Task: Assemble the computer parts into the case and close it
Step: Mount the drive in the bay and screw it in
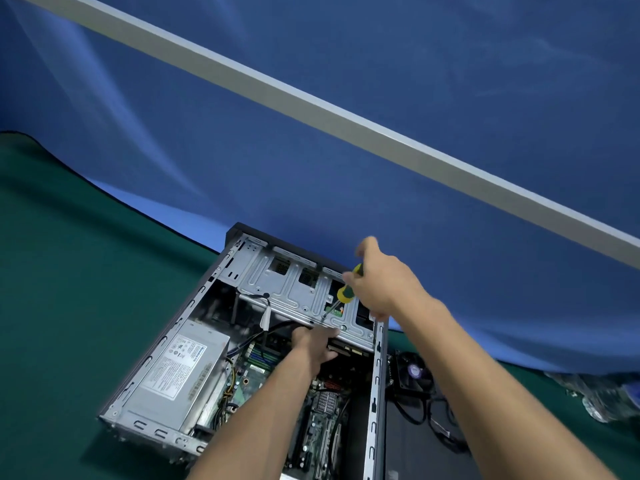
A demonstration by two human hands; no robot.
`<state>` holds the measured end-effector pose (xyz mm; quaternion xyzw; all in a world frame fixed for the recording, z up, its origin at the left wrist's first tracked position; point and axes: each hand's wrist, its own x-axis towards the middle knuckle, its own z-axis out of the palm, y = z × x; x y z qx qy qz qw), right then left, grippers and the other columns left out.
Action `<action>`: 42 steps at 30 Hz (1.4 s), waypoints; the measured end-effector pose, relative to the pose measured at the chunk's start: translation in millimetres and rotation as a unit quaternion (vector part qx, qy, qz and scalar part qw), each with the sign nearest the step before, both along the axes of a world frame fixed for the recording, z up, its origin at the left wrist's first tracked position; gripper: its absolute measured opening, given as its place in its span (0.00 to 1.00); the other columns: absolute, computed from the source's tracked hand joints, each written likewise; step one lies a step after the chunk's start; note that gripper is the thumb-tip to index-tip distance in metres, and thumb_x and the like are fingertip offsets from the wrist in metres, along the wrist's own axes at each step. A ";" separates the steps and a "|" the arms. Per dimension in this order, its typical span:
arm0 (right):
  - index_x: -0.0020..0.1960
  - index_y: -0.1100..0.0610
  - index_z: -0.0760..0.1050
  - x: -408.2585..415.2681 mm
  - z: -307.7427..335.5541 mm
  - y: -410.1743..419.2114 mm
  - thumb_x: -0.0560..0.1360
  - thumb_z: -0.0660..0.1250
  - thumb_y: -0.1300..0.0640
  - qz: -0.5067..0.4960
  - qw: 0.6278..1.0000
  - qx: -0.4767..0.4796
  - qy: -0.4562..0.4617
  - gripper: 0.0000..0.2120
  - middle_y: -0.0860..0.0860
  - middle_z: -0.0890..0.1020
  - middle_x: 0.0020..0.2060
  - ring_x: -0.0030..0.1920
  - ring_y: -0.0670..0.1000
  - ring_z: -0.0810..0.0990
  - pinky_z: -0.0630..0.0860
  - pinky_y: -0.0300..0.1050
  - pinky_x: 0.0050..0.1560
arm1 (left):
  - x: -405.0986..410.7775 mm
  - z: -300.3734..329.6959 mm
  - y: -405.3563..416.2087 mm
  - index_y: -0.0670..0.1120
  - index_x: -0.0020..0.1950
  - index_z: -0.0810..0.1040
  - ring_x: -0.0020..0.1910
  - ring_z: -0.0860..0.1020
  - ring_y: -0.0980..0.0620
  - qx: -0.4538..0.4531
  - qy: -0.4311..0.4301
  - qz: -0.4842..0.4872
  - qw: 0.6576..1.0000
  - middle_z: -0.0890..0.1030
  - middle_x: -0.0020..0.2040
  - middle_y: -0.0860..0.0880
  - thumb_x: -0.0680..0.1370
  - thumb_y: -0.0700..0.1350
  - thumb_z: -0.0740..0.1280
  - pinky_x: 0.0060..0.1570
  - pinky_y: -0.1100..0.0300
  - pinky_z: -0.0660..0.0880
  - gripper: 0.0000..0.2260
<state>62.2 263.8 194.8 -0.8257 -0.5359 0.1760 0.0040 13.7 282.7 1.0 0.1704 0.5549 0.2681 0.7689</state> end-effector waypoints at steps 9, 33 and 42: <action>0.65 0.60 0.58 -10.4 -5.8 5.9 0.81 0.55 0.52 -0.049 0.996 0.051 -0.059 0.17 0.56 0.79 0.48 0.41 0.58 0.73 0.68 0.46 0.32 | 2.0 -8.2 0.8 0.31 0.64 0.70 0.27 0.73 0.49 0.014 -0.001 0.010 1.000 0.78 0.49 0.39 0.72 0.35 0.73 0.39 0.56 0.80 0.23; 0.60 0.59 0.61 -15.6 0.5 14.9 0.79 0.58 0.55 -0.041 0.999 -0.008 0.024 0.13 0.58 0.77 0.52 0.49 0.61 0.80 0.77 0.54 0.50 | 0.7 -9.1 0.6 0.31 0.67 0.66 0.37 0.78 0.47 0.022 -0.026 0.015 0.999 0.76 0.40 0.42 0.70 0.36 0.74 0.33 0.58 0.80 0.29; 0.52 0.60 0.64 -8.4 -4.6 21.8 0.77 0.60 0.57 -0.071 0.997 0.014 -0.025 0.08 0.56 0.78 0.46 0.45 0.58 0.77 0.71 0.44 0.38 | -0.1 -10.5 -2.1 0.31 0.66 0.67 0.39 0.80 0.45 0.038 -0.014 0.001 0.999 0.76 0.57 0.35 0.70 0.38 0.75 0.29 0.62 0.78 0.29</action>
